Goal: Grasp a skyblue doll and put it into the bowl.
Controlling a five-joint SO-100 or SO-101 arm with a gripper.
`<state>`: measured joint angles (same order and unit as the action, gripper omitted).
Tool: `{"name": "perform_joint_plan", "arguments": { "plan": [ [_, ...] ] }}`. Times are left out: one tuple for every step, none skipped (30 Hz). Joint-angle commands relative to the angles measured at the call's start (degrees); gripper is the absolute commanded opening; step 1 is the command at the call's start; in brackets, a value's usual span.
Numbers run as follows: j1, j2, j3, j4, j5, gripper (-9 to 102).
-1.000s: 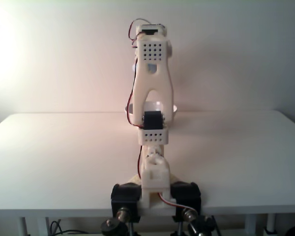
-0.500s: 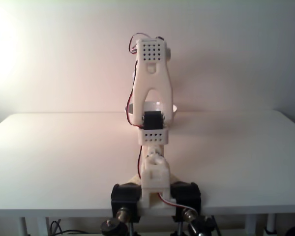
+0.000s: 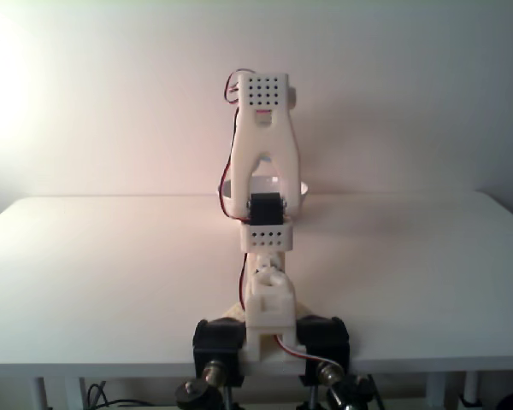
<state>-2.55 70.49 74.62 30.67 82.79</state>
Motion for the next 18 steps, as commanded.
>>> {"name": "perform_joint_plan", "arguments": {
  "plan": [
    [-0.4,0.7,-1.8,-1.0,-0.2,21],
    [-0.3,0.7,-1.8,-1.1,-0.2,24],
    [-0.2,0.7,-1.8,-1.1,-0.2,28],
    [-0.1,0.7,-1.8,-1.1,-0.2,32],
    [0.0,0.8,-1.8,-1.1,-0.2,35],
    [0.0,0.9,-1.8,-1.1,-0.2,39],
    [0.1,1.0,-1.8,-1.1,-0.2,43],
    [0.1,1.1,-1.8,-1.1,-0.2,46],
    [0.1,1.1,-1.8,-1.1,-0.2,50],
    [0.1,1.2,-1.9,-1.1,-0.2,54],
    [0.1,1.3,-2.1,-1.1,-0.2,57],
    [0.1,1.3,-2.4,-1.1,-0.2,61],
    [0.1,1.3,-2.5,-1.1,-0.2,64],
    [0.1,1.3,-2.5,-1.1,-0.2,68],
    [0.1,1.3,-2.5,-1.1,-0.2,71],
    [0.2,1.4,-2.5,-1.1,-0.2,73],
    [0.2,1.4,-2.5,-1.1,-0.2,76],
    [0.3,1.4,-2.5,-1.1,-0.2,78]
  ]
}}
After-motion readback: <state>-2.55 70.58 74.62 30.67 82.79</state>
